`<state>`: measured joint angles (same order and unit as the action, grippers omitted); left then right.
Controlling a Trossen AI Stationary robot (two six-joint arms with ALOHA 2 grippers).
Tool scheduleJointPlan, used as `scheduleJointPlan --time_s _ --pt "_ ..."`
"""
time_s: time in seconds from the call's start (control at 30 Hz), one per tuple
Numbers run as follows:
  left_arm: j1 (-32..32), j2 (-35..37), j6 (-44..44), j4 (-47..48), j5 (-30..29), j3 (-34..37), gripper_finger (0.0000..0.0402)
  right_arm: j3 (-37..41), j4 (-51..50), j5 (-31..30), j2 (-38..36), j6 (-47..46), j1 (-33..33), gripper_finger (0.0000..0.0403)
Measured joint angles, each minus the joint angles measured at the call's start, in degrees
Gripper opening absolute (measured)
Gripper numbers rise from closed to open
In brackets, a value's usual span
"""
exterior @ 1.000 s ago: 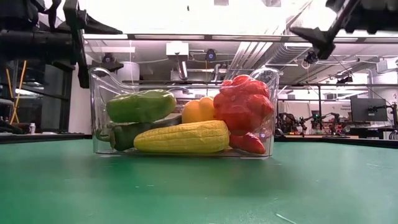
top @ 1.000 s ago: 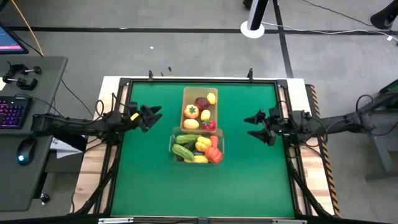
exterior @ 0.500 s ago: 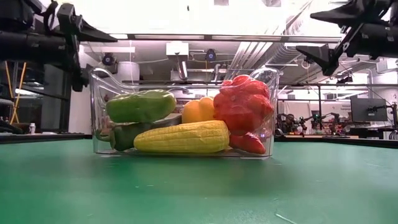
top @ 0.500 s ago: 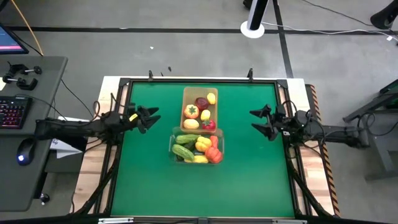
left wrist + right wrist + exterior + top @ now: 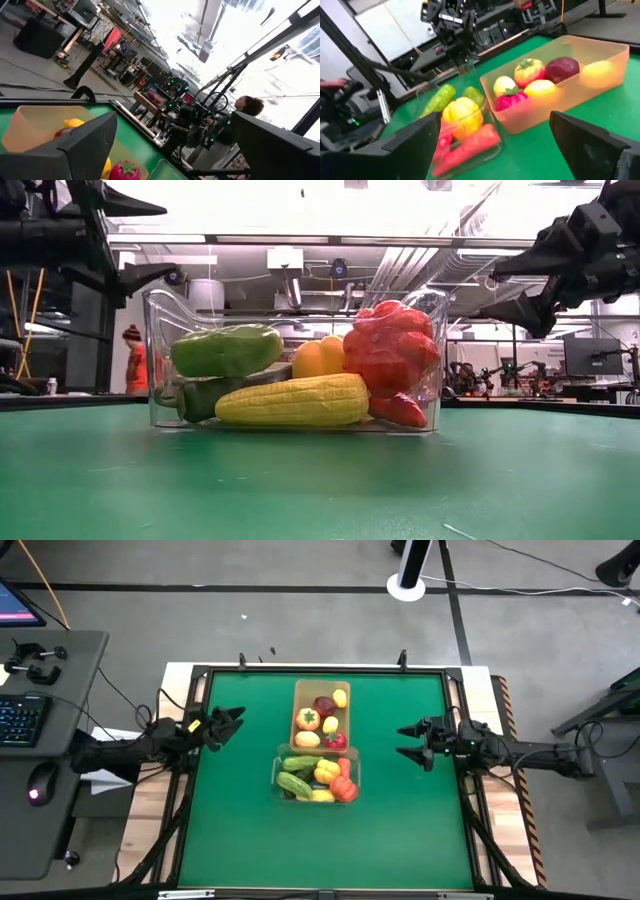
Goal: Sort produce into baskets
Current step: Return to Home Position
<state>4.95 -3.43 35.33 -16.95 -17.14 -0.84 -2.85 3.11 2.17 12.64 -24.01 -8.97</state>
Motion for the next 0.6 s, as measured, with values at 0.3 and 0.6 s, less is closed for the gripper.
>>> scheduleJointPlan --time_s 0.3,0.6 --pt "0.0 3.22 0.0 10.19 0.02 0.04 0.0378 0.0 -6.64 0.11 0.02 0.54 0.07 0.0365" --pt "0.01 3.22 0.0 14.23 0.58 0.04 0.0378 -0.02 -8.61 0.93 2.22 1.99 1.83 0.0365"
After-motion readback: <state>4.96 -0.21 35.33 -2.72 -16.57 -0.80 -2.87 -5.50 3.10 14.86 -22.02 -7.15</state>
